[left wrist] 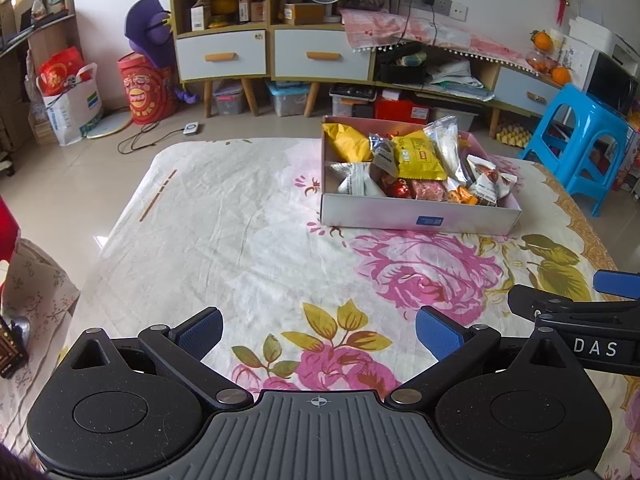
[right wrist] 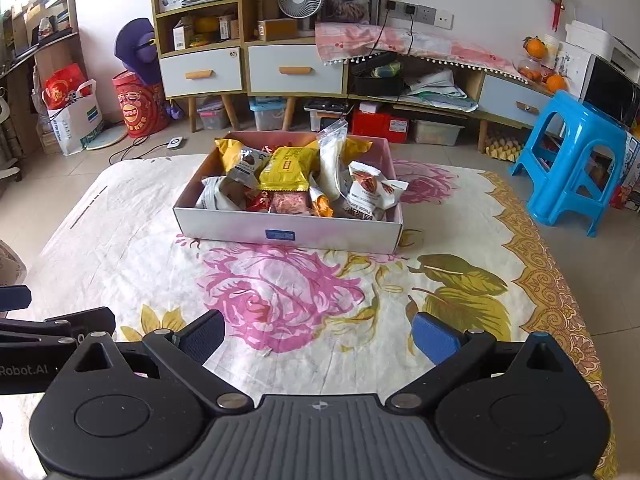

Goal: Organize snacks

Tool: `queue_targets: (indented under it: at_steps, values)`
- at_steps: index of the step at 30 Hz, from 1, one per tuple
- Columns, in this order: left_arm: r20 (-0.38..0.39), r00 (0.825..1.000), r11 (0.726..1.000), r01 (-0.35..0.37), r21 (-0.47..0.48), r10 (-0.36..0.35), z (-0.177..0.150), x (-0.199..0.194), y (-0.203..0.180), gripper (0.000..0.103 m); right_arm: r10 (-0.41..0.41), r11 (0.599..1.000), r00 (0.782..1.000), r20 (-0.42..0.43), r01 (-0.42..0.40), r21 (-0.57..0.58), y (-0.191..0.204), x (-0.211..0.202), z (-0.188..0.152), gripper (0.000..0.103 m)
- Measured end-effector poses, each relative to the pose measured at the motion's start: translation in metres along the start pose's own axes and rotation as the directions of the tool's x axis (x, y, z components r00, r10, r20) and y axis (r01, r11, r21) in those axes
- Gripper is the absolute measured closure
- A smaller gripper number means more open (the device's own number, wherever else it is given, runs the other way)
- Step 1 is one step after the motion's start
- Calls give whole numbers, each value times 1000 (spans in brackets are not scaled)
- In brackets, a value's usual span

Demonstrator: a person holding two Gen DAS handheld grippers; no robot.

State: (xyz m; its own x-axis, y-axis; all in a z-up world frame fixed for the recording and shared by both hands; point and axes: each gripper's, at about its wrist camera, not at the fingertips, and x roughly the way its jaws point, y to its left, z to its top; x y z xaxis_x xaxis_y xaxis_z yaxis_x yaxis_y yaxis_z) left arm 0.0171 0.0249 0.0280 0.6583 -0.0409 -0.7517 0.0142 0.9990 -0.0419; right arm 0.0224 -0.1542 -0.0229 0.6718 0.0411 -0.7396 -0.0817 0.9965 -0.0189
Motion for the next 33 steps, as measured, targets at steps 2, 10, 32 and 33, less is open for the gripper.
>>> queue_targets:
  at_steps: [2, 10, 32, 33]
  values:
    - [-6, 1000, 1000, -1, -11, 1, 0, 0, 2, 0, 1, 1000, 1000, 3, -1, -5, 2, -1, 0, 10]
    - [1, 1000, 1000, -8, -15, 8, -2, -3, 1, 0, -12, 1000, 1000, 21, 12, -17, 5, -3, 0, 9]
    - [0, 1000, 1000, -13, -22, 13, -2, -3, 3, 0, -26, 999, 1000, 13, 26, -35, 10, 0, -3, 9]
    - [1, 1000, 1000, -13, -22, 13, -2, -3, 3, 0, -26, 999, 1000, 14, 26, -35, 10, 0, -3, 9]
